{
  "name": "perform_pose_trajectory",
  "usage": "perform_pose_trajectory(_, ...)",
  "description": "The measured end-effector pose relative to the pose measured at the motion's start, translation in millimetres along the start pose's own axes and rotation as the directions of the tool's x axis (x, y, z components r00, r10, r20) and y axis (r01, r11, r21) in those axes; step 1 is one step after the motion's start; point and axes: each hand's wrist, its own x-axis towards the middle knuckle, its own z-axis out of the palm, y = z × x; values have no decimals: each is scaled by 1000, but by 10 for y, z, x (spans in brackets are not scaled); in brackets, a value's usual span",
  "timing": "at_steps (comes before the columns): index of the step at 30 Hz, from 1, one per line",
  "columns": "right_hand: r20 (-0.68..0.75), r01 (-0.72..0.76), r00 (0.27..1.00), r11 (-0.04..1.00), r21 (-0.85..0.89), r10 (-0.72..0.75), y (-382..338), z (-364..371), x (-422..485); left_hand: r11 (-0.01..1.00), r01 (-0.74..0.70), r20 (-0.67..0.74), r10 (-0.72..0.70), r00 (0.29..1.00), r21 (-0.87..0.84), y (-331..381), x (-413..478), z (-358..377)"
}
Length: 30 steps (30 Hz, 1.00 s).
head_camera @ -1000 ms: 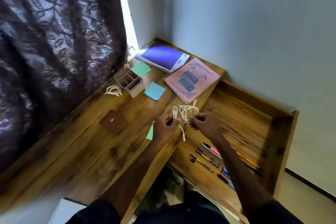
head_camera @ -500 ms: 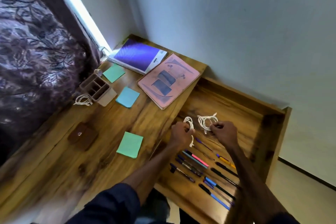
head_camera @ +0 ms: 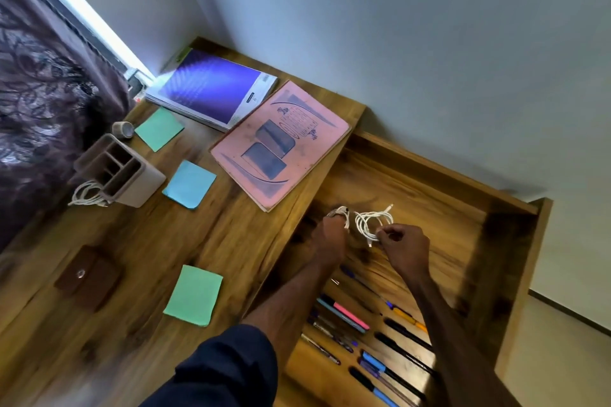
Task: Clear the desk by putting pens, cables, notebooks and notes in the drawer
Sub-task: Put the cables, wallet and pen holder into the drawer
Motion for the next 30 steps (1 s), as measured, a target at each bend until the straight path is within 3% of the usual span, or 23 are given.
perform_pose_trajectory(8,-61,-16,998,1000,27,17,-1,24,147,937,-240,61,232,971,252,-94,64,106)
perform_pose_trajectory(13,-24,10,1000,999,-51,-12,-81,222,428,904,-289,85,276,957,314,-212,46,122)
perform_pose_trajectory(19,61,17,998,989,-150,-8,-74,466,747,890,-312,142,280,949,332,-389,60,89)
perform_pose_trajectory(24,62,31,998,980,-196,-20,-81,482,692,906,-321,112,302,947,276,-429,10,8)
perform_pose_trajectory(27,7,-8,1000,970,-242,10,-86,475,555,923,-332,62,326,943,194,-477,-32,-84)
perform_pose_trajectory(30,-87,43,994,974,-221,-63,-270,479,302,918,-367,10,370,929,152,-563,-91,-212)
